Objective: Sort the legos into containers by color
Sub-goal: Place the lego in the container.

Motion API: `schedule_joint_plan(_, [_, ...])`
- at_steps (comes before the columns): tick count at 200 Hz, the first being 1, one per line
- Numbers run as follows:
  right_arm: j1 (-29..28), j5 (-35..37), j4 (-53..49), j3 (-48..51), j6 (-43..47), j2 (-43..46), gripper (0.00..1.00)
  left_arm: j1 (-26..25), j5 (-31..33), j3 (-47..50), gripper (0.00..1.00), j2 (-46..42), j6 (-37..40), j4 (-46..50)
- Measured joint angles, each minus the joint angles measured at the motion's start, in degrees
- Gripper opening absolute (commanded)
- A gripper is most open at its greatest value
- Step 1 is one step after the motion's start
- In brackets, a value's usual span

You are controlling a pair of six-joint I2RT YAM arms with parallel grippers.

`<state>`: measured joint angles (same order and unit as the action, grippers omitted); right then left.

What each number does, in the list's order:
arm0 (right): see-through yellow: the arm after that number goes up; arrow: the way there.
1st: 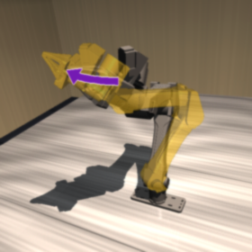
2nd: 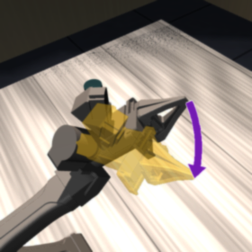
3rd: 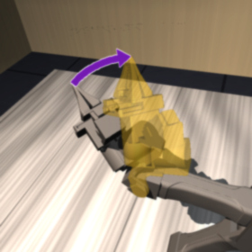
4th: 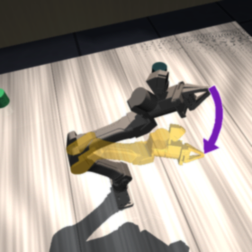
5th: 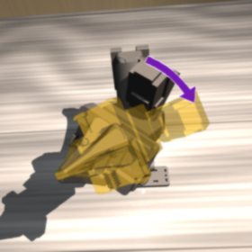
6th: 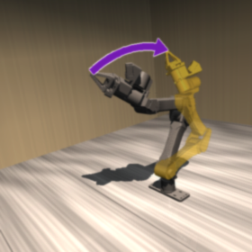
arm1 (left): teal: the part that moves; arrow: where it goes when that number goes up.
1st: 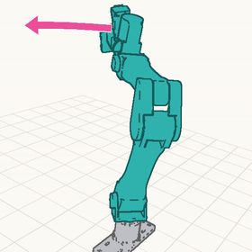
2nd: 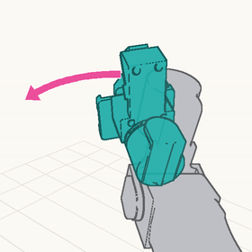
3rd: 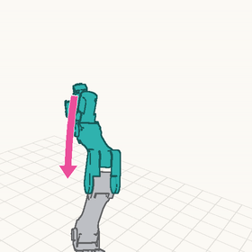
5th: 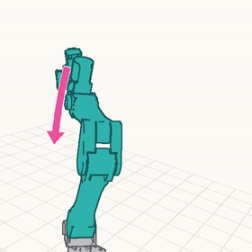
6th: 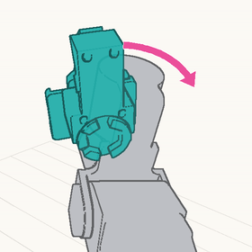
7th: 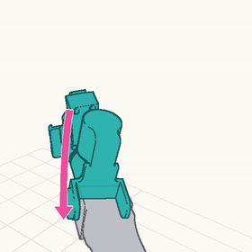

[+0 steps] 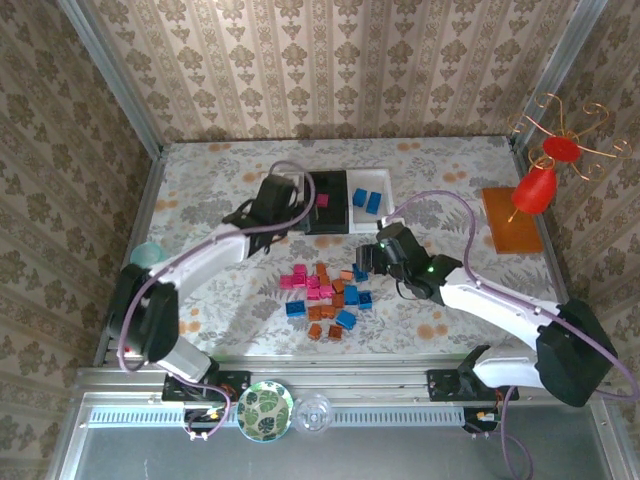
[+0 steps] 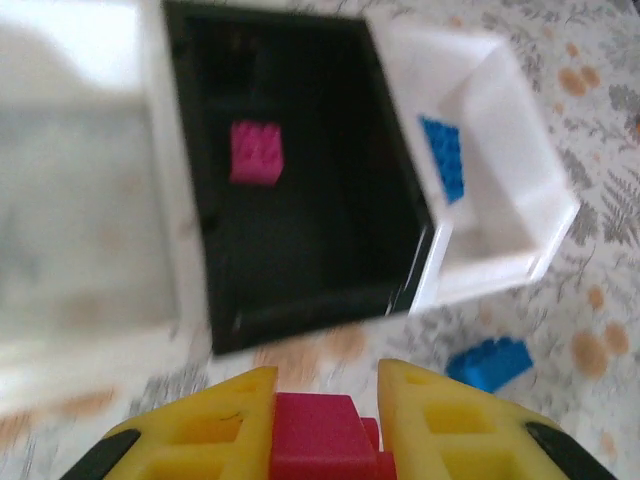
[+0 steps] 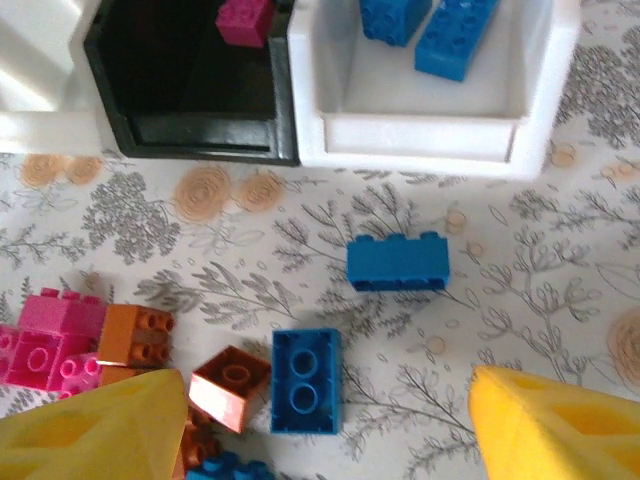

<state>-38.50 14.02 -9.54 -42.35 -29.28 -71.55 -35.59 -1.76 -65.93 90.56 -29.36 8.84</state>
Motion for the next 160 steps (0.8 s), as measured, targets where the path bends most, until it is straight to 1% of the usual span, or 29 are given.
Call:
schedule_joint_plan(28, [0.0,0.9,-1.0,3.1,-1.2,3.6,0.76,0.0,0.1,-13.9,0.20,11.5,2.6,2.8])
schedule_joint_plan(44, [0.0,1.0,-1.7,4.7,-1.7,5.6,0.76,0.0,0.3,-20.1,0.23,17.6,3.7,4.6])
schedule_joint_plan(59, [0.0,1.1,-2.7,5.7,-2.3,7.1,0.77,0.0,0.5,-24.4,0.34,22.3,4.4,6.3])
schedule_joint_plan(71, [0.0,1.1,-3.1,6.2,-2.5,7.9,0.77,0.0,0.4,-27.1,0.48,25.5,5.0,7.8])
schedule_joint_plan(90, [0.0,1.1,-4.0,6.5,-2.7,8.6,0.78,0.0,0.2,-28.7,0.64,28.0,4.8,9.1])
schedule_joint_plan(104, [0.0,1.1,-4.0,6.7,-2.8,8.6,0.78,0.0,-0.1,-28.5,0.72,27.8,4.5,9.4])
schedule_joint_plan(124, [0.0,1.1,-4.0,7.1,-3.1,8.4,0.79,-0.1,-0.8,-25.5,0.78,24.2,4.1,7.6])
schedule_joint_plan(140, [0.0,1.2,-3.6,7.1,-3.4,7.2,0.79,-0.3,-1.4,-20.6,0.83,17.7,3.7,6.2])
schedule_joint_plan(160, [0.2,1.2,-2.8,6.8,-3.7,3.8,0.80,-1.2,-1.9,-13.2,0.89,6.8,3.1,2.5])
